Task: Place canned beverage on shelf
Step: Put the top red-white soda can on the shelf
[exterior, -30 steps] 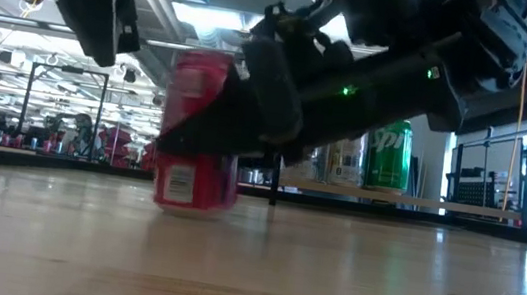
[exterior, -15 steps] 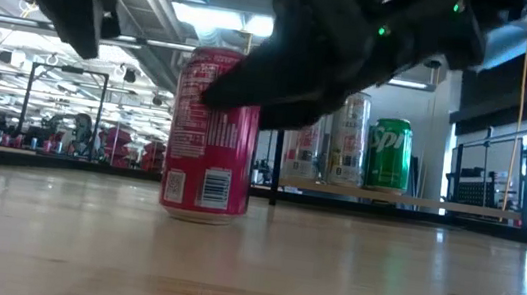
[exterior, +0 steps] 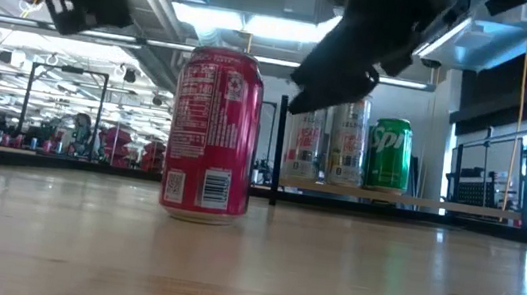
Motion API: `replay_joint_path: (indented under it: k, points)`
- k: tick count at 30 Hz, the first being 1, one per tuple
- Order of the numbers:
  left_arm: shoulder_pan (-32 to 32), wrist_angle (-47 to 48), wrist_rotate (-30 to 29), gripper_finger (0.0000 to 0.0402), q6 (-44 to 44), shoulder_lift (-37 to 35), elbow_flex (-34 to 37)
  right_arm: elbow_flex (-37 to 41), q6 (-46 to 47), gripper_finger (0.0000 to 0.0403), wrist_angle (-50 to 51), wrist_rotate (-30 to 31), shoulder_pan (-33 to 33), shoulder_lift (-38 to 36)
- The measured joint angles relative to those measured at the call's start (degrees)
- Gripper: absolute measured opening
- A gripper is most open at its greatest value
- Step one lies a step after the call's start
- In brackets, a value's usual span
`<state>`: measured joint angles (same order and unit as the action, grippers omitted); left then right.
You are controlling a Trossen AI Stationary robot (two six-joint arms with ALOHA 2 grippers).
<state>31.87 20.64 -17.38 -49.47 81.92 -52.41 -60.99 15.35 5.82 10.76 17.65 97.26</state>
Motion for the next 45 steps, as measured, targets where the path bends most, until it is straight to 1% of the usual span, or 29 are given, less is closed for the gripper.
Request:
replay_joint_path:
  k: [2, 4, 6, 8, 11, 13, 17, 20, 24, 29, 36, 39, 42, 45]
  points:
    - [0.71, -7.16, -0.99, 0.0003, 0.22, 1.26, 1.73, 0.02, 1.06, 0.0392, 1.22, 2.73, 0.0, 0.34]
    - [0.92, -11.56, -0.88, 0.0003, 0.32, 3.43, 2.84, 0.02, 2.3, 0.0392, 0.32, 6.46, -0.18, 1.75]
    - [0.56, -14.76, 0.93, 0.0003, 0.5, 5.7, 3.74, 0.02, 2.48, 0.0392, 0.18, 10.2, -0.59, 3.32]
    - [-0.05, -19.59, 3.66, 0.0003, 1.91, 8.03, 4.09, 0.02, 2.58, 0.0392, -0.47, 12.37, -1.52, 4.83]
    - [-0.7, -25.45, 5.74, 0.0003, 5.73, 10.55, 4.23, 0.02, 3.98, 0.0392, -2.87, 12.12, -3.22, 6.86]
    - [-1.43, -26.42, 5.75, 0.0003, 7.63, 11.6, 4.23, 0.02, 3.97, 0.0392, -5.57, 11.07, -4.12, 7.8]
    - [-3.85, -25.15, 1.67, 0.0003, 7.64, 12.72, 4.25, 0.02, 3.94, 0.0392, -9.3, 10.57, -4.75, 8.11]
    - [-5.31, -24.04, -0.4, 0.0003, 7.67, 12.44, 4.23, 0.02, 3.92, 0.0392, -9.56, 10.52, -4.54, 8.11]
    - [-6.05, -19.17, 0.54, 0.0003, 7.27, 11.05, 4.19, 0.02, 3.96, 0.0392, -9.04, 7.63, -3.6, 8.11]
    - [-5.87, -11.59, 0.37, 0.0003, 6.09, 9.65, 4.19, 0.04, 5.08, 0.0392, -8.83, 6.44, -1.04, 8.11]
    - [-7.3, -7.42, -3.51, 0.0003, 3.12, 9.19, 4.21, 0.04, 6.85, 0.0392, -10.13, 3.65, 1.4, 8.11]
    - [-8.04, -6.1, -1.6, 0.0003, 3.09, 9.16, 4.21, 0.02, 5.42, 0.0392, -7.8, 2.76, 1.53, 7.99]
    - [-7.37, -5.73, 3.82, 0.0003, 3.63, 7.83, 4.21, 0.04, 5.21, 0.0392, -2.49, 2.77, 1.15, 6.99]
    - [-5.12, -9.08, 9.24, 0.0003, 4.63, 6.75, 4.21, 0.04, 4.98, 0.0392, 1.96, 5.34, -0.05, 6.1]
